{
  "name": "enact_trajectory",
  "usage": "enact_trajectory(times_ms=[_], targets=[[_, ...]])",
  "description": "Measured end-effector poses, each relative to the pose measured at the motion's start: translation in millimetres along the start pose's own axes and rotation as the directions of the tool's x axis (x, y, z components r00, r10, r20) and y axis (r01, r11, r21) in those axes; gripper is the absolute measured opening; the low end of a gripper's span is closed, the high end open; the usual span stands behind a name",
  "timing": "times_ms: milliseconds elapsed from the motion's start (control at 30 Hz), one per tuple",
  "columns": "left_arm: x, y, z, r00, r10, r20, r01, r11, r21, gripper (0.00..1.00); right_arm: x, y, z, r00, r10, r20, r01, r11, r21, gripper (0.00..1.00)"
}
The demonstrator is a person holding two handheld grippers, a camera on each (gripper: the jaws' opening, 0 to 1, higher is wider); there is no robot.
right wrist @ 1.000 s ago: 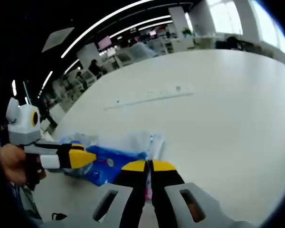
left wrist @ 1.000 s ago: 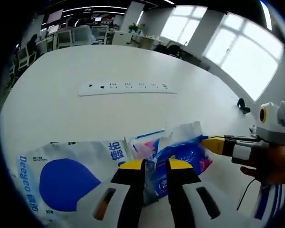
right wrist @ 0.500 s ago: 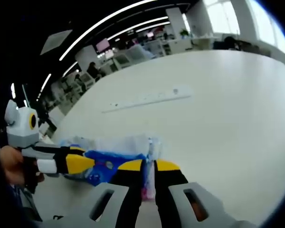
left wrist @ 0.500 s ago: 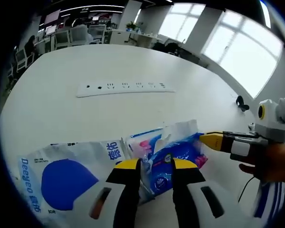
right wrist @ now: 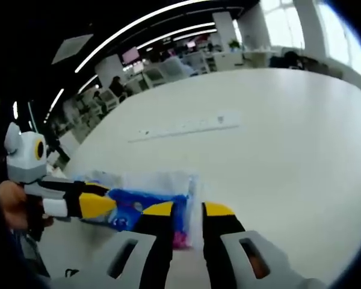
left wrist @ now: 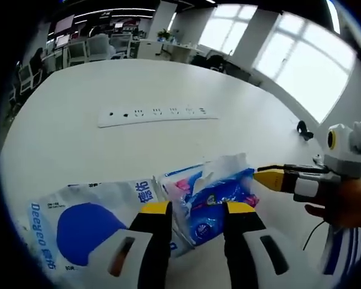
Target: Arrange the tabletop items into an orderly group along one side of the table until the central work area is clear of visible clutter.
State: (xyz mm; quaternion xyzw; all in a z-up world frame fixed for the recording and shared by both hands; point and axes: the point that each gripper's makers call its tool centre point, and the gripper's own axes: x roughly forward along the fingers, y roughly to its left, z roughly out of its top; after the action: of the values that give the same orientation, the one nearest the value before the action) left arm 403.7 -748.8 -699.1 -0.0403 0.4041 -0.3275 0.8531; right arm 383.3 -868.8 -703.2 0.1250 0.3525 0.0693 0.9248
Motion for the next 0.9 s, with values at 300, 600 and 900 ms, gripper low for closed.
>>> enact_trajectory(times_ms=[300, 600, 900], targets=[[-11.7, -4.1, 10.9, 0.997, -0.05, 0.063, 0.05, 0.999, 0.013, 0.42, -11.9, 1.0, -5.9, 1.0, -0.006, -0.01, 0.005, 0.999, -0.034, 0.3], [-19.4, -6.8, 15.1, 0.993, -0.077, 0.089, 0.071, 0.995, 0.069, 0.57, -21.0, 0.5, 0.3, 1.0, -0.01, -0.002, 0.01, 0.999, -0.04, 0.4], [-34.8, -1.5, 12.8, 0.993, -0.071, 0.093, 0.061, 0.992, 0.112, 0.64, -29.5, 7.5, 7.6, 1.0, 0.007, 0.004, -0.006, 0.998, -0.067, 0.49]])
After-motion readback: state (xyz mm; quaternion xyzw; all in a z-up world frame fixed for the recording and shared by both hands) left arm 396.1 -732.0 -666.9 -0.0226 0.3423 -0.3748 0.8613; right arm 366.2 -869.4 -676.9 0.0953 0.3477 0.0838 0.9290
